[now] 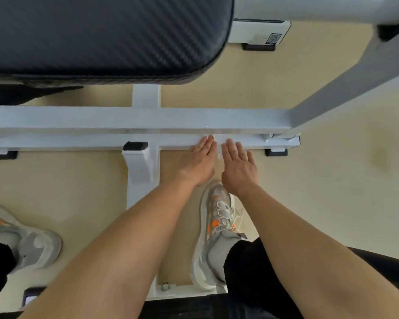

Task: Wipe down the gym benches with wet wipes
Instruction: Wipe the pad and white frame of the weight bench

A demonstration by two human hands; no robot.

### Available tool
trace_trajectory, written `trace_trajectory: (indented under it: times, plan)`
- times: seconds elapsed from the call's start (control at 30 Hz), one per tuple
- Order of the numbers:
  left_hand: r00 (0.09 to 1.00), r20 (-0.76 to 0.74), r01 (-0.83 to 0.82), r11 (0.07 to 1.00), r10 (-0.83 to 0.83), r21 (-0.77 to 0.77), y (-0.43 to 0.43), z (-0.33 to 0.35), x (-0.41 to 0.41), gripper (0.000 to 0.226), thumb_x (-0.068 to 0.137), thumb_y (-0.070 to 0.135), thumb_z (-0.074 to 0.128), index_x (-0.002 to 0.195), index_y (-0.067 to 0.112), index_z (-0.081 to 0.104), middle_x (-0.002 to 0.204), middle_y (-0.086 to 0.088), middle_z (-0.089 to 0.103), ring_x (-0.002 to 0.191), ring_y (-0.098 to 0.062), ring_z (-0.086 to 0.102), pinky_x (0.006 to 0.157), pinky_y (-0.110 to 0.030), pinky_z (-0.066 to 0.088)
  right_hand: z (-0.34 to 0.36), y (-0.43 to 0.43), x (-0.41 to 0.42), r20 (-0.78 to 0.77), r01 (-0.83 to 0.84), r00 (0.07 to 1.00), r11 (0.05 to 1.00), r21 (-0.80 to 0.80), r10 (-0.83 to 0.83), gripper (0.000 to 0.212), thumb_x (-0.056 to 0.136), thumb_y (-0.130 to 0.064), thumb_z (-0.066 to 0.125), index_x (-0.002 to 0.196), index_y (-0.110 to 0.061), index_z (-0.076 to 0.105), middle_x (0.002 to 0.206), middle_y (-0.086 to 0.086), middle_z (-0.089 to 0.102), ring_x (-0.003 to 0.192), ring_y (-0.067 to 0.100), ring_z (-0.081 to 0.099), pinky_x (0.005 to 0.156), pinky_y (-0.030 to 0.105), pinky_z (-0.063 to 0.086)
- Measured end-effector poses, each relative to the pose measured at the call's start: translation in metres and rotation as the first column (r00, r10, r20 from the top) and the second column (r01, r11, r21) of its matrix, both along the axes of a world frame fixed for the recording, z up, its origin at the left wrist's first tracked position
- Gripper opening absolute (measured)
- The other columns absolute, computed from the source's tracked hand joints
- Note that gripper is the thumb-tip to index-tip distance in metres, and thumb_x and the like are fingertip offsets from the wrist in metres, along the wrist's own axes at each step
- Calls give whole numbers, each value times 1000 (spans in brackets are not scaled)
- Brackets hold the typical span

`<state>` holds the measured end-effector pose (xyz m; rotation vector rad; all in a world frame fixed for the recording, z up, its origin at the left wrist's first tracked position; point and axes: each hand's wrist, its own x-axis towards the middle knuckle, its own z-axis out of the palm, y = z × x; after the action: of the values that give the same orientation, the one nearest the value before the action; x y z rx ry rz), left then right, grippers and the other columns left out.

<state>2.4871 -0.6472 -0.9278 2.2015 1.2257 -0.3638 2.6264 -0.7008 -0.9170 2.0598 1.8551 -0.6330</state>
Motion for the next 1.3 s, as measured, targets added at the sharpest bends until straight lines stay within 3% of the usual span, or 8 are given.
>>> trace_trajectory:
  times: [0.33,0.57,0.7,0.87,1.0,1.1,1.3]
  plan:
    - [984,-174,55,996,-42,69,6,14,-49,73,101,20,40,160,11,-3,168,-7,-11,155,-18,-8,126,-41,9,-10,20,-29,-108,-104,988,992,65,111,78,97,-8,36,160,-22,-8,166,-2,-20,154,16,-16,125,42,-7]
    - [983,-72,173,982,-167,76,3,1,53,72,101,17,40,160,11,-1,168,-7,-10,155,-19,-7,126,-41,9,-8,-5,49,-15,130,991,991,31,-130,75,99,-17,34,160,-15,-9,167,2,-19,155,17,-12,126,41,0]
    - [978,-48,208,972,-203,111,8,2,79,68,102,20,37,160,10,2,169,-6,-5,155,-19,-4,125,-39,10,-8,-8,66,-14,182,983,983,26,-182,71,100,-20,31,160,-12,-7,167,5,-16,155,18,-10,126,39,1]
    - [980,-134,167,979,-150,119,13,5,15,69,100,8,31,160,11,-1,168,-6,-8,155,-18,-5,126,-38,7,-12,9,23,-120,10,993,998,61,-3,80,93,-7,36,160,-16,-8,166,2,-20,154,18,-15,126,39,-2]
    - [969,-204,160,983,-138,94,12,13,-21,68,100,2,26,160,10,-4,168,-7,-12,155,-18,-8,126,-38,6,-15,16,5,-154,-59,986,996,69,69,81,94,-9,36,160,-20,-8,166,-4,-20,153,14,-15,126,40,-3]
    - [973,-172,169,982,-152,88,13,14,-5,67,99,2,24,159,10,-5,168,-7,-13,155,-18,-9,126,-37,6,-16,8,21,-116,-36,992,997,72,44,80,95,-10,36,160,-20,-10,166,-4,-22,153,13,-15,126,41,-3]
    - [975,-30,220,972,-219,83,10,4,74,68,100,4,28,160,11,-3,168,-6,-11,155,-19,-6,126,-37,7,-19,-8,69,-94,166,983,983,74,-159,79,96,-12,38,160,-16,-9,166,1,-20,154,15,-14,126,39,0]
